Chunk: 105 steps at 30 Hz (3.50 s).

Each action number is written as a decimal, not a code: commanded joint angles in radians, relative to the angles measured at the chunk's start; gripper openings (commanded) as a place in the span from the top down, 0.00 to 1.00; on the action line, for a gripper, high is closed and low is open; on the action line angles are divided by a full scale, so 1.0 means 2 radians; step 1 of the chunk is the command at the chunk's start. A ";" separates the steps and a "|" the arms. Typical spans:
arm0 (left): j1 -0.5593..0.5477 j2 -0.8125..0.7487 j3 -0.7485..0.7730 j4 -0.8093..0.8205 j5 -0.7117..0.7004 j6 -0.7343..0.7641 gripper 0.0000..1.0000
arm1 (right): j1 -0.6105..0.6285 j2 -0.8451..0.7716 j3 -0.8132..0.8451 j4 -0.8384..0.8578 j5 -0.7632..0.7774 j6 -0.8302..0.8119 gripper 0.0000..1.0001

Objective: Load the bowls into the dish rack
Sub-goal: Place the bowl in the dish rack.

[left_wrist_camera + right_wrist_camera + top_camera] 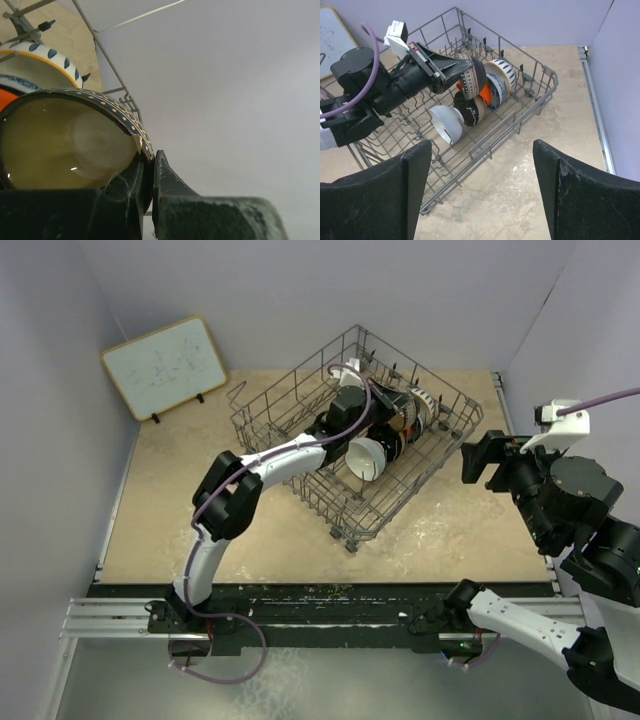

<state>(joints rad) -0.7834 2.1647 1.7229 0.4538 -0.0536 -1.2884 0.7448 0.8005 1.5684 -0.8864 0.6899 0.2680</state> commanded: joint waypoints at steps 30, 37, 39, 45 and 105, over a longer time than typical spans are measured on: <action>0.090 0.168 0.313 0.002 0.033 0.027 1.00 | -0.001 0.006 0.022 0.004 0.018 -0.016 0.17; 0.106 0.165 0.274 0.026 0.033 0.000 1.00 | -0.002 0.005 0.014 0.006 0.016 -0.014 0.17; 0.111 0.164 0.255 0.046 0.033 -0.014 1.00 | -0.002 0.004 0.012 0.007 0.016 -0.014 0.17; 0.123 0.166 0.215 0.081 0.031 -0.040 1.00 | -0.001 0.001 0.008 0.005 0.016 -0.013 0.17; 0.145 0.092 0.064 0.031 0.049 0.016 1.00 | -0.002 -0.007 -0.002 0.024 0.022 -0.027 0.16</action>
<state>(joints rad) -0.5194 2.3886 1.9110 0.3218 0.0380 -1.3750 0.7448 0.7956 1.5684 -0.8787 0.7013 0.2314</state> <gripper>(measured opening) 0.055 0.835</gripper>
